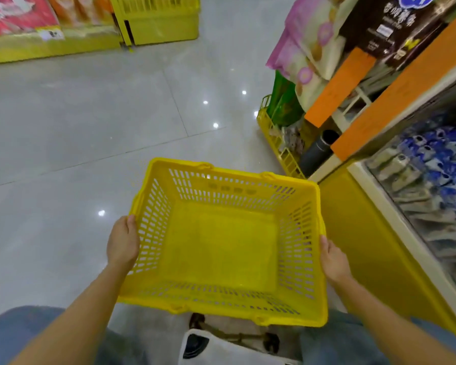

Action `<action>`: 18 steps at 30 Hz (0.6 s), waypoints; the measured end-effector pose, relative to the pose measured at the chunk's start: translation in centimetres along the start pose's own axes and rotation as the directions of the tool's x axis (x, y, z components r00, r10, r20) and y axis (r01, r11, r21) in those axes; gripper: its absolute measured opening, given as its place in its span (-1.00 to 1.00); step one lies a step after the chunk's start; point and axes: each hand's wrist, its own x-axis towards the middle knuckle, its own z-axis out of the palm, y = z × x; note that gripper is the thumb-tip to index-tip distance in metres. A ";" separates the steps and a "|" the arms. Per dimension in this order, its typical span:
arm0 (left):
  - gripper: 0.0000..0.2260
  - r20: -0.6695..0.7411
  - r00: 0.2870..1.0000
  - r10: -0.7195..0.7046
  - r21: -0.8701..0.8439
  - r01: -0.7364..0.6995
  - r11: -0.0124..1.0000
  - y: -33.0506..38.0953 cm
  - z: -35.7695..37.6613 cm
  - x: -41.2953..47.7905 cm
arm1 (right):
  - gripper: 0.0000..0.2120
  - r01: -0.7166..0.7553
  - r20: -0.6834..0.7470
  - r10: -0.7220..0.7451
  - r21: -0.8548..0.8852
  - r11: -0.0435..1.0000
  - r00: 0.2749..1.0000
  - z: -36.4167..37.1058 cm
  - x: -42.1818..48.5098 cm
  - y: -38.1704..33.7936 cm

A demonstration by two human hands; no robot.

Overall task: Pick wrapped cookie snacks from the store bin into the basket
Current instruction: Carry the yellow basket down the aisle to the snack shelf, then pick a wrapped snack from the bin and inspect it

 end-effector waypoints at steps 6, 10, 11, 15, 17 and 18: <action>-0.69 0.013 1.000 -0.007 0.024 0.006 1.000 -2.7 4.5 -0.7 | -0.56 0.016 0.033 -0.015 -0.041 0.999 0.999 1.9 1.7 2.9; -0.70 -0.012 1.000 -0.011 0.050 0.012 0.999 -3.2 6.6 -1.4 | -0.56 0.042 0.041 -0.041 -0.037 0.998 0.998 2.0 2.5 4.4; -0.71 -0.011 1.000 0.004 0.060 -0.003 0.998 -3.0 6.9 -1.3 | -0.56 0.047 0.027 -0.046 -0.019 0.999 0.999 2.1 2.6 4.6; -0.73 0.003 1.000 0.017 0.117 -0.018 0.993 -1.9 7.1 -1.0 | -0.55 0.016 0.014 -0.015 -0.014 1.000 1.000 2.3 2.6 4.8; -0.72 0.022 1.000 -0.004 0.123 0.002 0.992 -1.2 7.1 -1.0 | -0.58 -0.022 0.033 0.024 -0.033 0.999 0.999 2.3 2.4 4.8; -0.71 0.031 0.999 -0.015 0.127 0.011 0.992 -0.7 7.0 -1.0 | -0.61 -0.038 0.047 0.040 -0.039 0.999 0.998 2.2 2.2 4.7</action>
